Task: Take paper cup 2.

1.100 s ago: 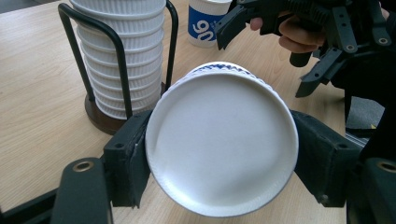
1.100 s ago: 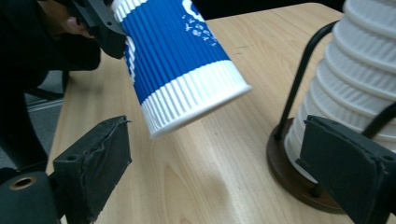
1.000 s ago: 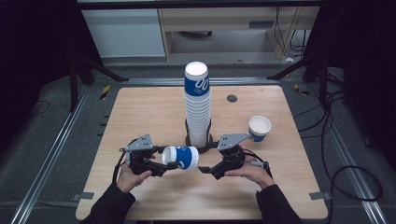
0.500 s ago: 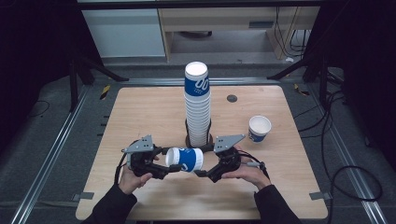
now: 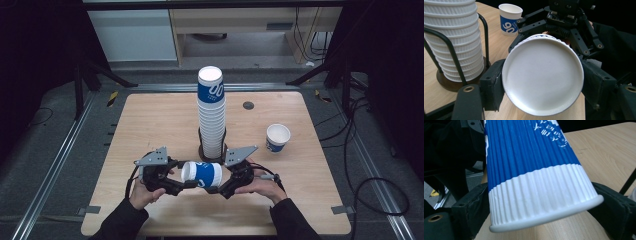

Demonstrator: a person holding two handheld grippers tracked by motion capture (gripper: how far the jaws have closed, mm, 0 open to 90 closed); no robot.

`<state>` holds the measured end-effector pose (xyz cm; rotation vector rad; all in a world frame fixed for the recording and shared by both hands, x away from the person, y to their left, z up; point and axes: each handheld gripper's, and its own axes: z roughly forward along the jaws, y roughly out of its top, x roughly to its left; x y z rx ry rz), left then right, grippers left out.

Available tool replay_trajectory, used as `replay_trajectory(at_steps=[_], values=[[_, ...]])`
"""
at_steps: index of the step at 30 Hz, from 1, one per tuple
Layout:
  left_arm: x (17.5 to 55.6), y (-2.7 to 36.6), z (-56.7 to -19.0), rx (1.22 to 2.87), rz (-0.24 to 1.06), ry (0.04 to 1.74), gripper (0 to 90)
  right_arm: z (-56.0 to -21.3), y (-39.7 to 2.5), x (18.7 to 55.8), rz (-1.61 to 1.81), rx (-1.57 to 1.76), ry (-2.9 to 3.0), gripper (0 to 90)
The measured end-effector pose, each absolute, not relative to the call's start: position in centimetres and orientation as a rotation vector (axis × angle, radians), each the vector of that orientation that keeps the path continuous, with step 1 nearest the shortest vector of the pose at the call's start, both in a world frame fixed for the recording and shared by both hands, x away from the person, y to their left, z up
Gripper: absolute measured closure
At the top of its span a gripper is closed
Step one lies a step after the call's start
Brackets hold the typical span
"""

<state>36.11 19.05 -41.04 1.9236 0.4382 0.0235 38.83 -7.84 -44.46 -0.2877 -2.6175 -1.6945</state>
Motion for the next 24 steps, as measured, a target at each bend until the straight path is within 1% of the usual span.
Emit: replay_trajectory(at_steps=[5,17,20,24], values=[[36.18,19.05,-41.11,1.931,0.011,0.434,27.5,-44.69,-7.8,38.72,-1.694,-0.257,-2.616,12.1],[36.43,19.14,-41.15,1.932,-0.018,0.44,27.1,-44.68,-8.06,38.75,-1.691,-0.239,-2.605,14.9],[36.39,19.17,-41.09,1.935,-0.009,0.442,26.5,-44.61,-8.15,38.77,-1.689,-0.246,-2.604,15.1],[36.39,19.31,-40.96,1.936,-0.002,0.446,23.2,-44.45,-8.43,38.8,-1.677,-0.25,-2.613,15.2]])
